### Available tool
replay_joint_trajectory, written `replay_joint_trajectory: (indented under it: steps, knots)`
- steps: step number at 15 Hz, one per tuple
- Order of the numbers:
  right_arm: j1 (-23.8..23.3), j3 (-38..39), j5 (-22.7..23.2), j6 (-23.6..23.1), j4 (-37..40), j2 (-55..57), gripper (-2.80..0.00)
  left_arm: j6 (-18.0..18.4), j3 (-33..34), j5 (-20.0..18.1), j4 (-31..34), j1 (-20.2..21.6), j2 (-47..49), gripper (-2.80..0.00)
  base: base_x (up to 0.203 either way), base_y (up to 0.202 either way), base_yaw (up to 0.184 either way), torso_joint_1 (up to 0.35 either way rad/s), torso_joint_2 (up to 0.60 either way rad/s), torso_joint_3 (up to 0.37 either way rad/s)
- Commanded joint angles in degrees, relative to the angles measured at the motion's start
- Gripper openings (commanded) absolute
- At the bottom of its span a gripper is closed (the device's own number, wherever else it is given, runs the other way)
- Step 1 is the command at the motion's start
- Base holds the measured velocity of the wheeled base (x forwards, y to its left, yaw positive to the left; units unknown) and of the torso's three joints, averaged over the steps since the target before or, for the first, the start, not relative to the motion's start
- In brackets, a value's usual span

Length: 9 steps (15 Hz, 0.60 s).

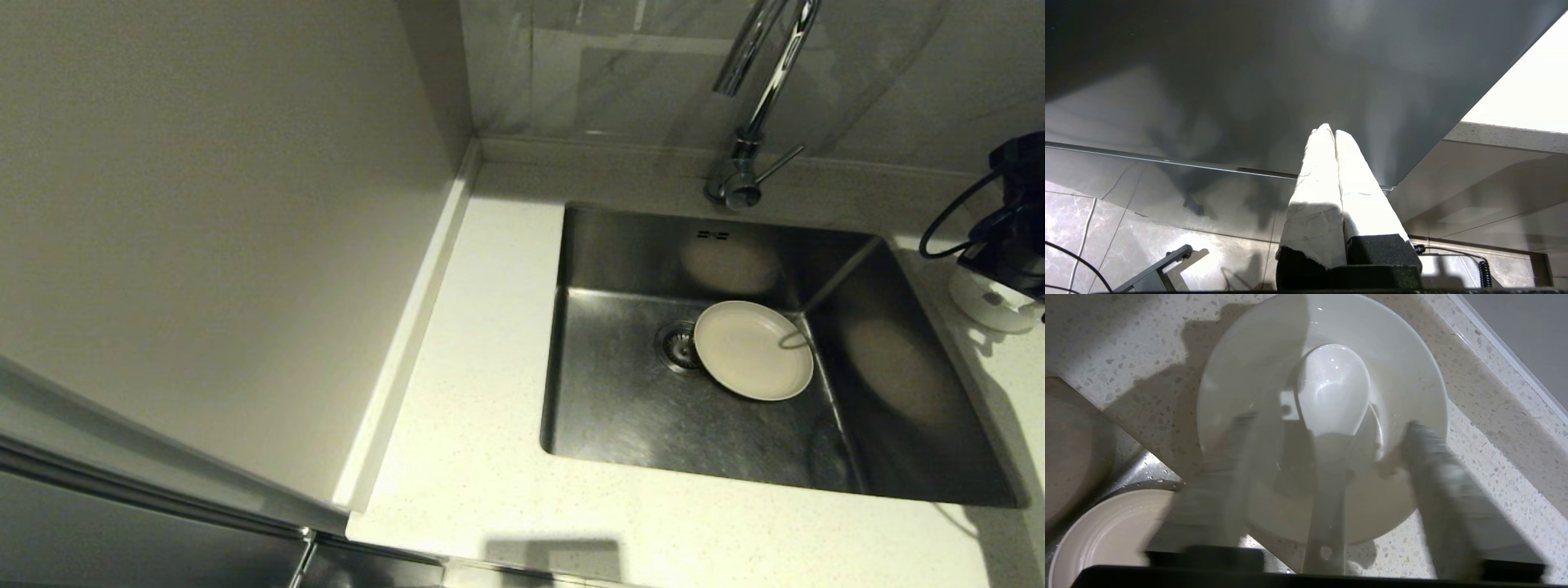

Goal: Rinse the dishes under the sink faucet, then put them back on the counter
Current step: Place the spoon on the plate

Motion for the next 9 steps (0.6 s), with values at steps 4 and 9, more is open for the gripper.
replay_joint_trajectory:
  steps: [4,9]
  knots:
    - [-0.08,-0.08,-0.22,-1.17,0.05,0.13,-2.80,-0.03,0.00,0.04,-0.02,0.00,-0.18,-2.80,0.000,0.000,0.000,0.000,0.00,0.000]
    - [-0.09,-0.35,-0.31,-1.46,0.05,0.59,-2.80,-0.03,0.00,0.04,-0.02,0.00,-0.18,-2.80,0.000,0.000,0.000,0.000,0.00,0.000]
